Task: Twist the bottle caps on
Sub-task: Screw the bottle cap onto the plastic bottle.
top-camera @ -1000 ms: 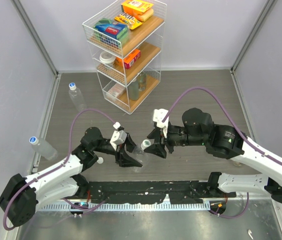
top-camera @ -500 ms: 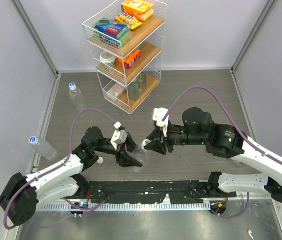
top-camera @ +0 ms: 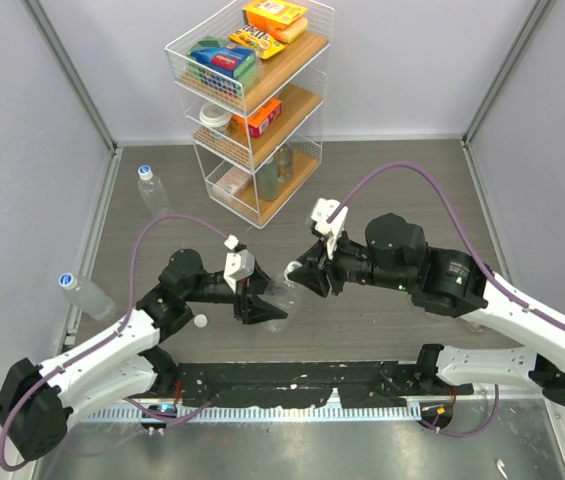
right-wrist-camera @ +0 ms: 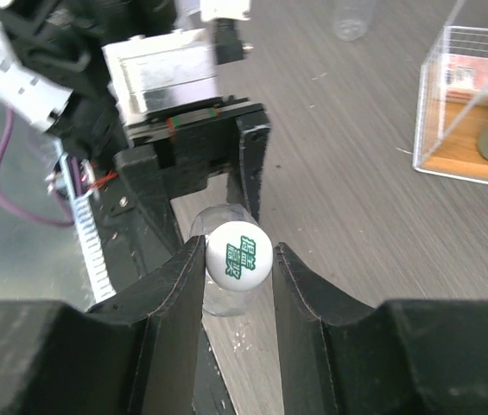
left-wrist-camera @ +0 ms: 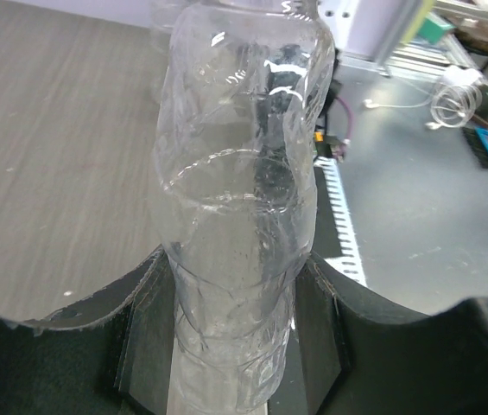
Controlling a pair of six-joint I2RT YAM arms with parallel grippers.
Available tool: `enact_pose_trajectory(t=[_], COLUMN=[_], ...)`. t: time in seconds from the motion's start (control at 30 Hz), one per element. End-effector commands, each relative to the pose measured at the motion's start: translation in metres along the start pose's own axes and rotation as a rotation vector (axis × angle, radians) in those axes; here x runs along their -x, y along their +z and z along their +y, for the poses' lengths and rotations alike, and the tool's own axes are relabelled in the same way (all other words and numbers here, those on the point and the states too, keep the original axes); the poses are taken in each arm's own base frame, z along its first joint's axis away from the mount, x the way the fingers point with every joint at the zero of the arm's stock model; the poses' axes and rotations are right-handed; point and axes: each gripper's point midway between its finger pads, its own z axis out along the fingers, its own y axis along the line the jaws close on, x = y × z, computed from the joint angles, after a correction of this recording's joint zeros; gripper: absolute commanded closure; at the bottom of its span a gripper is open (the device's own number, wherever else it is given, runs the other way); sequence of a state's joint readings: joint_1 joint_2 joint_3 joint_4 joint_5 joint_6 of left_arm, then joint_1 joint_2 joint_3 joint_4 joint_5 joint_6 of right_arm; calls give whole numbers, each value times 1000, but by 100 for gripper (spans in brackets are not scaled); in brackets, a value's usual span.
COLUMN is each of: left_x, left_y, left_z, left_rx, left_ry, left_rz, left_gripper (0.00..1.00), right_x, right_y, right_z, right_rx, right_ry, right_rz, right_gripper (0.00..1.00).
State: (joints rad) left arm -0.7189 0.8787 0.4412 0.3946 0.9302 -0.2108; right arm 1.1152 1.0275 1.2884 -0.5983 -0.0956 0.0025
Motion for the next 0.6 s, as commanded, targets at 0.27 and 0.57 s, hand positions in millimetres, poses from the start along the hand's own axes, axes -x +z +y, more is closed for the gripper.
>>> enact_pose_trajectory(t=[0.27, 0.57], left_x=[62, 57], left_y=[-12, -6], left_z=[40, 65], left_rx=[328, 519], left_ry=[224, 296], left_rz=[-51, -20], left_gripper=[100, 100], right_x=[-58, -74], right_y=[34, 44], right_z=[-61, -93], right_rx=[-439, -696], right_ry=[349, 585], right_rz=[83, 11], right_gripper=[91, 92])
